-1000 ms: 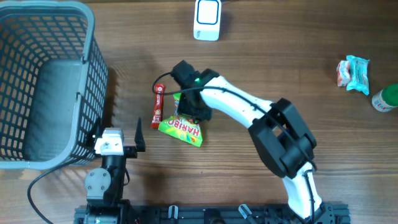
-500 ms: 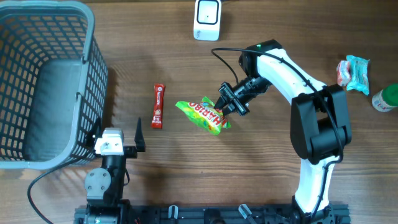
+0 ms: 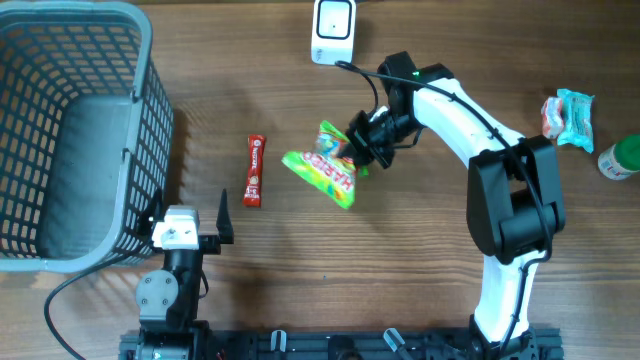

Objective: Scan the item barcode

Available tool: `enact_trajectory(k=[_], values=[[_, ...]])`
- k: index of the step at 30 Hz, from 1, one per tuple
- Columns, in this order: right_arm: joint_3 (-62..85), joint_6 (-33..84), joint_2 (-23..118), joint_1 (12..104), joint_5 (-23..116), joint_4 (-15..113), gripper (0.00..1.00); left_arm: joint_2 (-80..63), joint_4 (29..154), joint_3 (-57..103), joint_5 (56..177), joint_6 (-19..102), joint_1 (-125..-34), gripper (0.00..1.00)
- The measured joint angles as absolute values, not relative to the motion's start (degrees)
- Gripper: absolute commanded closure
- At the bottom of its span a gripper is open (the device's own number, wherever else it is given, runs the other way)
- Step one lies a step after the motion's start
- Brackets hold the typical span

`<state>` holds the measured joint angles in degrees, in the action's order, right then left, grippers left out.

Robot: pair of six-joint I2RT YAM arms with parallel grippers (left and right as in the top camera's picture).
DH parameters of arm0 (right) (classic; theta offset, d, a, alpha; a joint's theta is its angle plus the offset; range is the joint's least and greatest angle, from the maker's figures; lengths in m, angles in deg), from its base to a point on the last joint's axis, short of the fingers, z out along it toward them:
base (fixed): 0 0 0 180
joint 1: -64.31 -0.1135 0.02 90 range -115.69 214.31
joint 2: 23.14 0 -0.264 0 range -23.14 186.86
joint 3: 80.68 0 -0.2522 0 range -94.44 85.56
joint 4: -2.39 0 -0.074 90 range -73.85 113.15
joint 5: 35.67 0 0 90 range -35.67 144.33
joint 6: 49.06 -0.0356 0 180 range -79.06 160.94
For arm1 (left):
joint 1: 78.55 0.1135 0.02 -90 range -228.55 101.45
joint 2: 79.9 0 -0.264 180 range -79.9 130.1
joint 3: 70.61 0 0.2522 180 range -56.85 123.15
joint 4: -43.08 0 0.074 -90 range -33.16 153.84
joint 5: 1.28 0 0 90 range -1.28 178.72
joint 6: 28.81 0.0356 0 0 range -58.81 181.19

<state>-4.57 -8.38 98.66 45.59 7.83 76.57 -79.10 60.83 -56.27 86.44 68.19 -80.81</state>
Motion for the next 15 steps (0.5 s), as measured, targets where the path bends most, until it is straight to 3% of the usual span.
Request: enact_trajectory(k=[1,2,4,8,11,15], values=[[-4.6,-6.7,98.7,45.6,13.6,78.8,0.05,-79.1,60.8,-56.3,86.4,68.2,-80.8,0.00],[-4.5,-5.4,98.7,45.6,23.9,82.3,0.00,-79.1,60.8,-56.3,86.4,68.2,-80.8,0.00],[-4.5,-3.7,98.7,45.7,39.4,84.5,0.00,-79.1,60.8,-56.3,86.4,68.2,-80.8,0.00],[-11.9,-2.9,98.5,45.4,53.3,95.5,0.01,-79.1,60.8,-56.3,86.4,68.2,-80.8,0.00],[-21.3,-6.6,96.6,41.5,59.1,99.6,0.00,-79.1,60.8,-56.3,86.4,68.2,-80.8,0.00],[-19.0,-13.3,95.9,31.9,60.0,94.9,0.00,-79.1,60.8,-56.3,86.4,68.2,-80.8,0.00]])
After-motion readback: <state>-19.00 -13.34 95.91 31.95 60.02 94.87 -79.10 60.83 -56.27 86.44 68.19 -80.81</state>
